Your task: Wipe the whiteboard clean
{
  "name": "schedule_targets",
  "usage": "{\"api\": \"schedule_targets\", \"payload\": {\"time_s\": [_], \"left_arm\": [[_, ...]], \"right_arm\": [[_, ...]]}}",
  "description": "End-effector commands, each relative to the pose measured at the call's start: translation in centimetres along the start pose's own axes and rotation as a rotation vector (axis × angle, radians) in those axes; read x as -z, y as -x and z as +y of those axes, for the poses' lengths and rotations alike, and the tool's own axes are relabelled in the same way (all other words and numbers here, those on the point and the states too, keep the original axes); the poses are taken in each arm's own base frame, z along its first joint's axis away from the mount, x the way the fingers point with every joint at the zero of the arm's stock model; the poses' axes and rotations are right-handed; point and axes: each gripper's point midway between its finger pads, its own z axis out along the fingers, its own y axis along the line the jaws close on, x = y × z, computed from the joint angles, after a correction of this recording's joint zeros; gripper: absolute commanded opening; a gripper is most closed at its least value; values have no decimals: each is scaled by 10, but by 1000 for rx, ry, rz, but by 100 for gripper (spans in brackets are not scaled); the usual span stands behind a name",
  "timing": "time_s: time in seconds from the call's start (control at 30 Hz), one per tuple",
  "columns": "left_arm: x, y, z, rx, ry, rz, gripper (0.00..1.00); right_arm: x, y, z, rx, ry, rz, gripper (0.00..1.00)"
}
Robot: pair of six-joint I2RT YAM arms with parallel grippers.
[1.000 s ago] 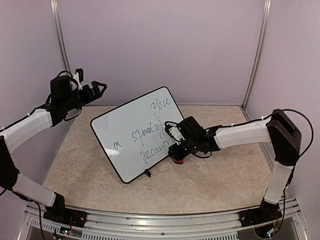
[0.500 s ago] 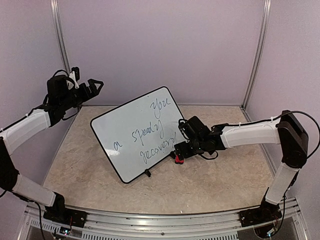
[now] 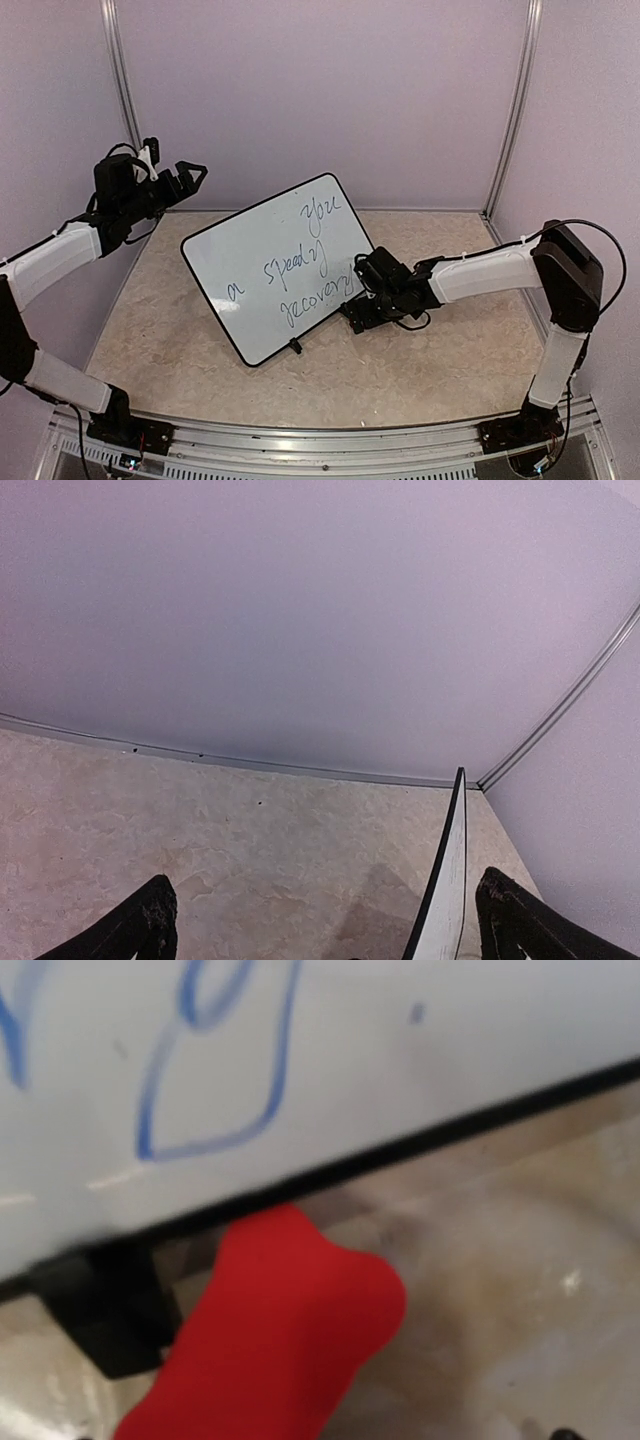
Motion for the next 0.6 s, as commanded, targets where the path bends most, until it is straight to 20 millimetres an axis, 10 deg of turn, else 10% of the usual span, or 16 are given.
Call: {"api": "schedule_targets", "payload": {"time_s": [0.0,0.57], "left_arm": [[1,3,-1,4,-18,-17,99],[2,2,-1,13,-28,-18,99]], "right_arm": [[-14,-15,3,16,-25,40,96],[2,-16,-50,-19,-225,30,94]]}}
